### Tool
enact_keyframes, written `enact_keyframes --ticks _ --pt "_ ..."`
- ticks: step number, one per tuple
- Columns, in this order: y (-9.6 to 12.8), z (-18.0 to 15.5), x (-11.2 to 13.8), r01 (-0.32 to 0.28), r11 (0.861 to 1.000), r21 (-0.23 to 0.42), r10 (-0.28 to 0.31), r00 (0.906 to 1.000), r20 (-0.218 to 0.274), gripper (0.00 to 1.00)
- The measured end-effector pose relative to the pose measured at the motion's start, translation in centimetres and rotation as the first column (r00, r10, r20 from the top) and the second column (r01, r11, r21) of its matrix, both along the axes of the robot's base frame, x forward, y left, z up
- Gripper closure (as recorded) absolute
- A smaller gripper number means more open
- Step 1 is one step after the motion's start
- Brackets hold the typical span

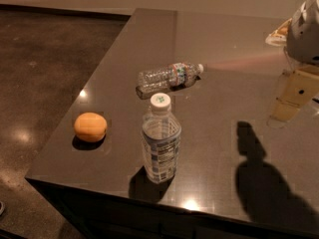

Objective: Move water bottle near blue plastic bottle

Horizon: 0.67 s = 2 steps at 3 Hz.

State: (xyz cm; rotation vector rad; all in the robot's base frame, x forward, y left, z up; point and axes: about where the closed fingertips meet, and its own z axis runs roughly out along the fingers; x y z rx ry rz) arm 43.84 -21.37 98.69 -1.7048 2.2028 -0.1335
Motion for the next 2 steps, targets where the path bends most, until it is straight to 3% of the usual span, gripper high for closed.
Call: enact_keyframes --ticks 1,2 --pt "0.0 0.0 0.0 0.000 1.000 0.000 0.000 1.0000 0.000 0.00" --pt "-0.8 -0.6 2.4 -0.010 1.000 0.001 0.010 0.9999 0.004 0.00"
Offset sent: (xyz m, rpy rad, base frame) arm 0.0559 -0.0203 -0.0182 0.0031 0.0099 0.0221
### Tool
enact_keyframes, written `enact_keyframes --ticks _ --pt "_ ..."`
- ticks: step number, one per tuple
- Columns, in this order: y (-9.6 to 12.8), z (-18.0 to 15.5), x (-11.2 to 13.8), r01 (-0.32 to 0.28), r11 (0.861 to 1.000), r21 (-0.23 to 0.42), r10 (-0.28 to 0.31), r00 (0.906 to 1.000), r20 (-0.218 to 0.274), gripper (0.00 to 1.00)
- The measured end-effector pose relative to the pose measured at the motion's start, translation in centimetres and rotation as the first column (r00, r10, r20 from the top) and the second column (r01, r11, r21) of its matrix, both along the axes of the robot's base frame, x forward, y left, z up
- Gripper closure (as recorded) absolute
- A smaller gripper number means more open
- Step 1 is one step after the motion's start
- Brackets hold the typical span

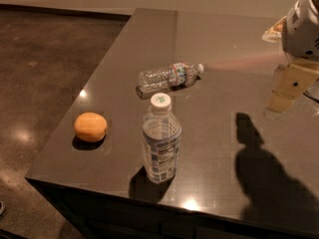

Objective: Move water bottle near blue plastic bottle

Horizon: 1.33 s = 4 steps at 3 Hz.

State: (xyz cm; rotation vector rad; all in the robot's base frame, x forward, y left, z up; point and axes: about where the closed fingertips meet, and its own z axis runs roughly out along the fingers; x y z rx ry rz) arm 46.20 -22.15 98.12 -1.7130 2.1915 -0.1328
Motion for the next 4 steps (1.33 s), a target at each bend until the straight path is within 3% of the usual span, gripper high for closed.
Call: enact_keyframes --ticks 2,4 --pt "1.4 -1.5 6.9 -0.077 0.997 0.013 0.077 0.9968 -0.023 0.00" --pt "7.2 -3.1 12.3 -0.189 0.982 0.032 0.190 0.9802 -0.054 0.00"
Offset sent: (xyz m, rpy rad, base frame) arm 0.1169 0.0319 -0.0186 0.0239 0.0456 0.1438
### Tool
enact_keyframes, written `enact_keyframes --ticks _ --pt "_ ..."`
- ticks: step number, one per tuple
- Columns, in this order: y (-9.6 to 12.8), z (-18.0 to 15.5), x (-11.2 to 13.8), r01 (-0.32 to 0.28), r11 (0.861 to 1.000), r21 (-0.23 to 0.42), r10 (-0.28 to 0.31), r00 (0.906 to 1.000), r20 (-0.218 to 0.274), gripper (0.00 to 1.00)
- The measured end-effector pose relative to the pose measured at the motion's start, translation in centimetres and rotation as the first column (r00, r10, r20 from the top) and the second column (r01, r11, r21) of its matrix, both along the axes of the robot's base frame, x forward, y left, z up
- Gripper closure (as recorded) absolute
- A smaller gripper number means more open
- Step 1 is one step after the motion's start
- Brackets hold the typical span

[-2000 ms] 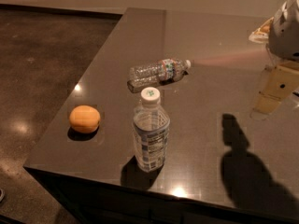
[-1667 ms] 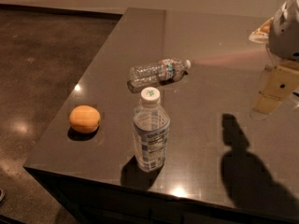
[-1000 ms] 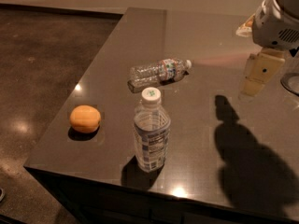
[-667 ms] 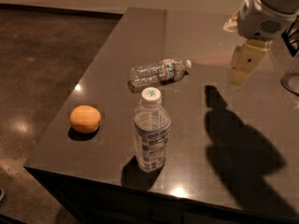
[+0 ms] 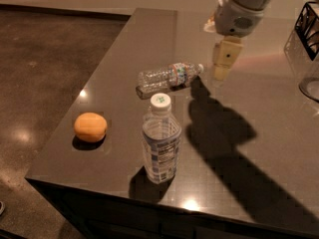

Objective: Move water bottle near blue plastic bottle

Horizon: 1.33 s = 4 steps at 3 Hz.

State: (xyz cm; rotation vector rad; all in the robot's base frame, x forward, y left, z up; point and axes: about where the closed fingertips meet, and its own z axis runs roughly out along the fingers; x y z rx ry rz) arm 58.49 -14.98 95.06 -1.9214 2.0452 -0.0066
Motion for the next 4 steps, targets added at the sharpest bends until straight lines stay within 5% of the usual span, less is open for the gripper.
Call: enact_keyframes --ticks 2,4 --pt "3.8 -4.6 2.7 -0.083 0.991 -0.100 0.076 0.9940 -0.079 0.00" --pt "5.3 -7.4 4.2 -0.130 0.977 -0.166 0.107 0.9843 -0.140 0.00"
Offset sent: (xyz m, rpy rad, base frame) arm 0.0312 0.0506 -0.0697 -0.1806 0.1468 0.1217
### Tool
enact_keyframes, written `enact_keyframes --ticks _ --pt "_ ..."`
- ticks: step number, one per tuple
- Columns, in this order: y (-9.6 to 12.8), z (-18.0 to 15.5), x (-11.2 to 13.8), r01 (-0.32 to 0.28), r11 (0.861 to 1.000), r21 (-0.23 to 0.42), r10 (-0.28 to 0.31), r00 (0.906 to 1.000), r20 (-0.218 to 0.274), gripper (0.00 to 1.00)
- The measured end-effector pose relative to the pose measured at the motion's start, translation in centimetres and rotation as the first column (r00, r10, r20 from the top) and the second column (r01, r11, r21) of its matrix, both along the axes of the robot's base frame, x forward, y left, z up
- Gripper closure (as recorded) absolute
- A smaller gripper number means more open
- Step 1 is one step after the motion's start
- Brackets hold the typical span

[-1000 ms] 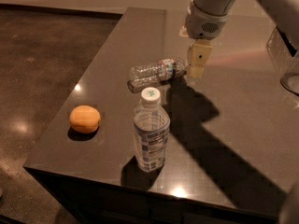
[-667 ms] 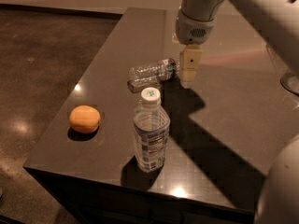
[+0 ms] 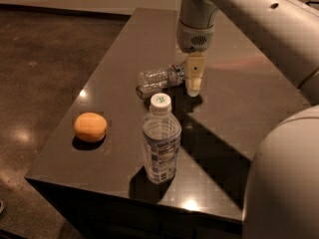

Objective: Move water bottle near blue plastic bottle

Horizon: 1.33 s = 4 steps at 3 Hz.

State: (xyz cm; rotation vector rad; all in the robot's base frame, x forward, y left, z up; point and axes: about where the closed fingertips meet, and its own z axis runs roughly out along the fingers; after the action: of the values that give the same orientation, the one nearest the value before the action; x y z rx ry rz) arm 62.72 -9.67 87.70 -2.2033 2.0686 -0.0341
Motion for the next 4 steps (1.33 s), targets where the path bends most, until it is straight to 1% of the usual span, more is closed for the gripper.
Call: enact_keyframes --ticks 1,2,3,4 --pt "0.3 -0.8 0.5 -0.008 1.000 -0.016 0.008 0.9996 -0.027 0.18" --pt "0.1 -1.1 0.7 -0.011 1.000 -0.021 0.010 0.9992 -0.038 0.41" --pt "-0.2 -0.8 0.2 -0.014 1.000 -0.016 0.014 0.9992 -0.038 0.64" --pt "-1.2 0.4 -1.8 -0.010 1.000 -0.013 0.010 0.9998 -0.020 0.88"
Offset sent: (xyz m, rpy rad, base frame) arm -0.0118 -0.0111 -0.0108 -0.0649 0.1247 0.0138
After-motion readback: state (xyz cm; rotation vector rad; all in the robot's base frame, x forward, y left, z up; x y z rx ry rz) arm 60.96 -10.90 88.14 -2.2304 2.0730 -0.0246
